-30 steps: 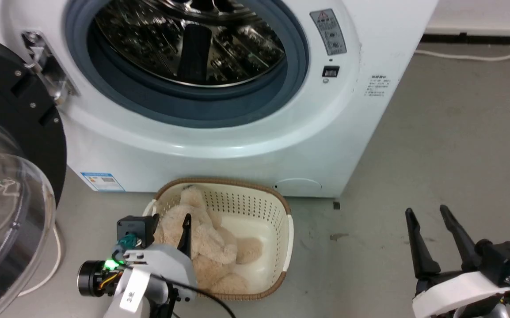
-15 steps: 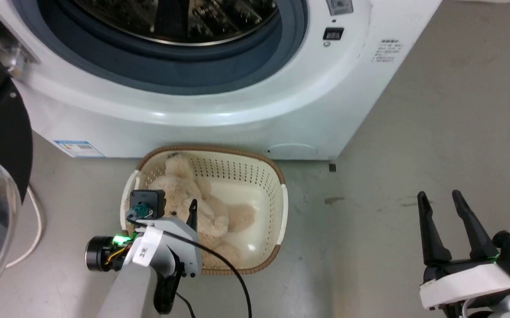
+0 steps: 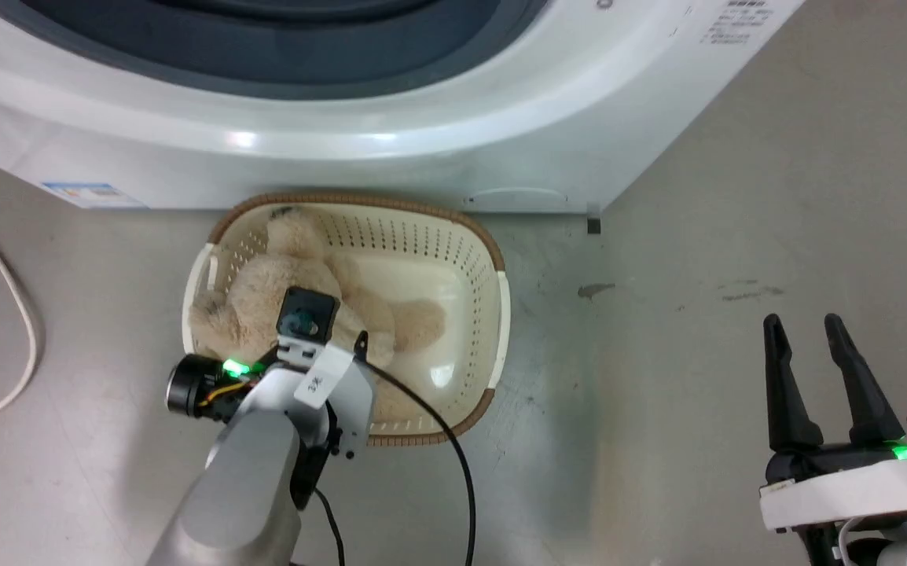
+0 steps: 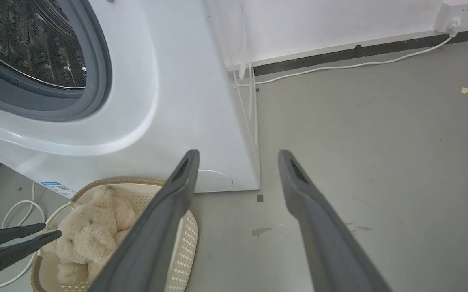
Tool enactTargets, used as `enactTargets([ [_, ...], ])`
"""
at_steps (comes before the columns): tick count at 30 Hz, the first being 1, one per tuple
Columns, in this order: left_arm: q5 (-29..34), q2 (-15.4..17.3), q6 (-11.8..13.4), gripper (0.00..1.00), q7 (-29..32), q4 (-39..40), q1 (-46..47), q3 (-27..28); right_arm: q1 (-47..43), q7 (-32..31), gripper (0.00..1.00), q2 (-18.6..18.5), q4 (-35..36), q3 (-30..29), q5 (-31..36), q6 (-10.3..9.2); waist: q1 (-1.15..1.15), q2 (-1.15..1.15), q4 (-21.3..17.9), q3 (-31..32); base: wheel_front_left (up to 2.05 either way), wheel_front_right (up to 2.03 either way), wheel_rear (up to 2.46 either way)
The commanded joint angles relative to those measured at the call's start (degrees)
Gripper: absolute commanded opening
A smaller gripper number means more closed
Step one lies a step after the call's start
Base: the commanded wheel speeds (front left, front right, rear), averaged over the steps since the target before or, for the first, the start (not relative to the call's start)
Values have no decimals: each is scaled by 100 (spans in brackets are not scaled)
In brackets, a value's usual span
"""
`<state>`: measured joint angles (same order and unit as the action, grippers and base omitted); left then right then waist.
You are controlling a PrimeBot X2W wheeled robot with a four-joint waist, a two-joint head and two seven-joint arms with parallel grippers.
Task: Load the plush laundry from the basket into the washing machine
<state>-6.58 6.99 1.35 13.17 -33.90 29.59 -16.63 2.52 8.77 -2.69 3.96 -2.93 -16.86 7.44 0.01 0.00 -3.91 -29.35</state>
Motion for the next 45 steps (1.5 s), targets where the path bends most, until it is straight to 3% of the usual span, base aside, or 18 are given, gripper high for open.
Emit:
enactTargets([
  [1, 1, 69, -5, 100, 60, -134, 224, -83, 111, 68, 100, -12, 53, -8, -102, 3, -1, 0, -5, -200, 0, 0, 0],
  [16, -306, 189, 249, 100, 454, -748, 1018, -239, 237, 236, 100, -14, 215, -5, -489, 3, -1, 0, -130, -1028, 0, 0, 0],
  [27, -955, 142, 893, 100, 571, -1120, 1510, 125, 326, 367, 100, -16, 305, 41, -792, 4, -1, 0, -219, -1632, 0, 0, 0],
  [33, -1341, 131, 1309, 100, 286, -1222, 1743, 428, 391, 439, 100, -17, 331, 131, -960, 4, -1, 0, -297, -1920, 0, 0, 0],
  [41, -1415, 175, 1644, 100, 275, -1530, 2027, 276, 449, 535, 100, -18, 380, 201, -1183, 4, -1, 0, -388, -2299, 0, 0, 0],
  [42, -1422, 174, 1664, 87, 297, -1571, 2065, 242, 459, 547, 100, -18, 385, 197, -1211, 4, -1, 0, -389, -2339, 0, 0, 0],
  [43, -1417, 174, 1667, 22, 287, -1592, 2108, 194, 468, 559, 100, -18, 384, 200, -1244, 4, -1, 0, -386, -2379, 0, 0, 0],
  [44, -1419, 171, 1665, 0, 300, -1624, 2151, 148, 478, 571, 100, -18, 377, 207, -1267, 4, -1, 0, -376, -2416, 0, 0, 0],
  [45, -1427, 164, 1669, 0, 341, -1669, 2194, 105, 491, 583, 100, -19, 369, 216, -1286, 4, -1, 0, -364, -2448, 0, 0, 0],
])
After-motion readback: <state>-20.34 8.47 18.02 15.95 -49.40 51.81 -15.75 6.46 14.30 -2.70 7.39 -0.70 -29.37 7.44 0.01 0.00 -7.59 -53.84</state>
